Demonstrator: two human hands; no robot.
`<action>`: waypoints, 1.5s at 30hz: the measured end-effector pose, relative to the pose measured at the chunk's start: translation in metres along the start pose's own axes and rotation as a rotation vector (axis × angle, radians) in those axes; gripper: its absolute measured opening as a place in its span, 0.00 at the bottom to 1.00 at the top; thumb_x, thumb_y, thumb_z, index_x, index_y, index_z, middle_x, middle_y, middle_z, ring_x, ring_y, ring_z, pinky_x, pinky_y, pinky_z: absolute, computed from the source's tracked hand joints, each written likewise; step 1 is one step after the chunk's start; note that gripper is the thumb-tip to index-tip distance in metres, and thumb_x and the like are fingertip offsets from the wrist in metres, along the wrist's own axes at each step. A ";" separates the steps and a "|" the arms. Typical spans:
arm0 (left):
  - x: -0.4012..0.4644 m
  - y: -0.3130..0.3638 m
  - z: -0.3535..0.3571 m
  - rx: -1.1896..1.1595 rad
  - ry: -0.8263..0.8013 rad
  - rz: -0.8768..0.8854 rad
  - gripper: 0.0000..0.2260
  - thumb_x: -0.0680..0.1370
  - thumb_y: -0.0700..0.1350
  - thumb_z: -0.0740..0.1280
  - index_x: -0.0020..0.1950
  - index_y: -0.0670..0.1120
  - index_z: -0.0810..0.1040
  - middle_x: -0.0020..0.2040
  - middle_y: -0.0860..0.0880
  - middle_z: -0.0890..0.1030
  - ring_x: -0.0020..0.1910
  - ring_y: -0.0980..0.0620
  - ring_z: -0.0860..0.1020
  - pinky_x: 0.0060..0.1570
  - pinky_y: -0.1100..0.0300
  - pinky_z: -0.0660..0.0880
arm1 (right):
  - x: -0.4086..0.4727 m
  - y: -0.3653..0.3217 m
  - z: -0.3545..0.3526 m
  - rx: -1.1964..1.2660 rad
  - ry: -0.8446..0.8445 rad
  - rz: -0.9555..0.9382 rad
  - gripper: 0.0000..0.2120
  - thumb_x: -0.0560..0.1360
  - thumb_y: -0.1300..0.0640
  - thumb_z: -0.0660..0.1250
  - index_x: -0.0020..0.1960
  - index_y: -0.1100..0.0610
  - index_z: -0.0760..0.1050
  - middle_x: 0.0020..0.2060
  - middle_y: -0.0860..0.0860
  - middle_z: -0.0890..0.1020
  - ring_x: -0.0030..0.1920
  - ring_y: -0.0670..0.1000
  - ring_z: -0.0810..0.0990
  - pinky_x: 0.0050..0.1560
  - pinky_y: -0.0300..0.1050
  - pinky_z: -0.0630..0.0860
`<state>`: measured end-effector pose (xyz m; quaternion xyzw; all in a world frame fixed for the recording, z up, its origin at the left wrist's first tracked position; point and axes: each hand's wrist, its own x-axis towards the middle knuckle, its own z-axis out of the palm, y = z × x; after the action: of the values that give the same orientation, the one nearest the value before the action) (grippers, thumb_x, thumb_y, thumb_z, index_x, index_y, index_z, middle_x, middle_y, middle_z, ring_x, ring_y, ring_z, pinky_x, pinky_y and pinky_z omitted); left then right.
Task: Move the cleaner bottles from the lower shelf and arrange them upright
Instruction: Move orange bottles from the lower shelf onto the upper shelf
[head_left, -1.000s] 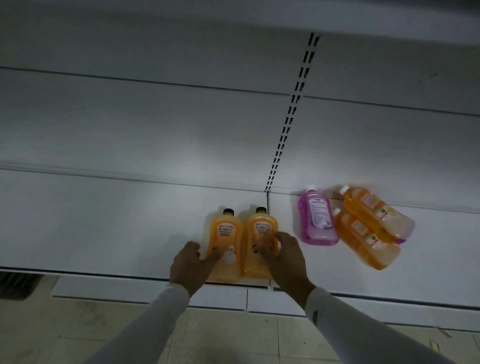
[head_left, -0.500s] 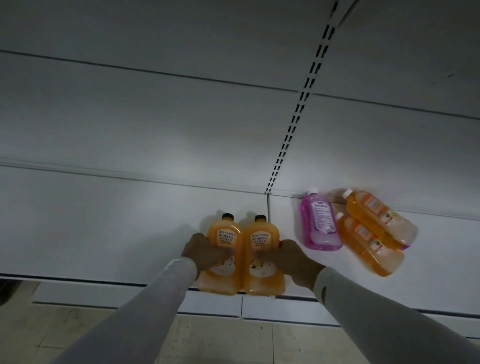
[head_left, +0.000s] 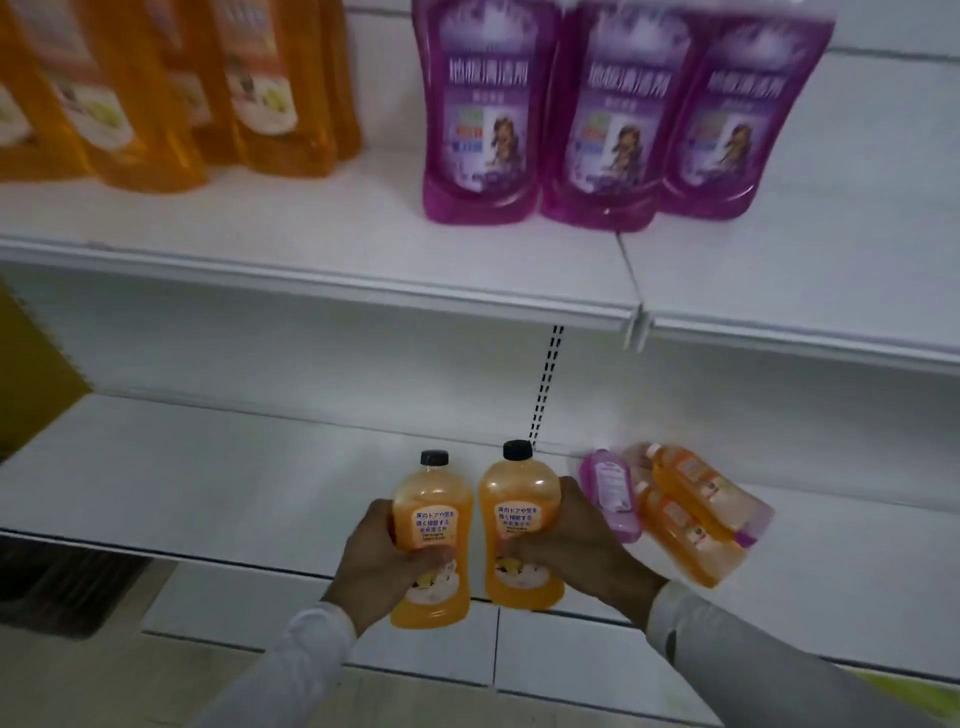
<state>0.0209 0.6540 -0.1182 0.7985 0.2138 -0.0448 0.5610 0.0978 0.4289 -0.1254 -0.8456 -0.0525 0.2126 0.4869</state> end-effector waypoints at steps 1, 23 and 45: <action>-0.016 0.013 -0.007 -0.006 0.018 0.022 0.25 0.62 0.45 0.81 0.53 0.49 0.73 0.48 0.51 0.82 0.48 0.51 0.82 0.49 0.48 0.81 | -0.013 -0.016 -0.007 0.003 0.000 -0.034 0.41 0.51 0.41 0.83 0.60 0.47 0.70 0.50 0.46 0.83 0.50 0.46 0.83 0.48 0.49 0.83; -0.202 0.183 -0.226 -0.096 0.406 0.504 0.25 0.62 0.47 0.81 0.54 0.55 0.74 0.50 0.54 0.82 0.49 0.56 0.81 0.48 0.56 0.80 | -0.177 -0.333 -0.044 -0.033 0.045 -0.631 0.37 0.59 0.49 0.82 0.63 0.49 0.69 0.51 0.47 0.83 0.48 0.46 0.84 0.49 0.47 0.82; -0.123 0.134 -0.529 -0.043 0.671 0.477 0.27 0.66 0.46 0.78 0.61 0.50 0.71 0.54 0.54 0.80 0.52 0.54 0.80 0.49 0.58 0.78 | -0.042 -0.558 0.213 0.008 -0.134 -0.794 0.34 0.61 0.52 0.81 0.60 0.47 0.66 0.49 0.44 0.80 0.47 0.44 0.82 0.43 0.39 0.79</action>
<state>-0.1271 1.0649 0.2310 0.7841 0.1947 0.3538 0.4713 0.0386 0.8773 0.2664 -0.7418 -0.4060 0.0626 0.5300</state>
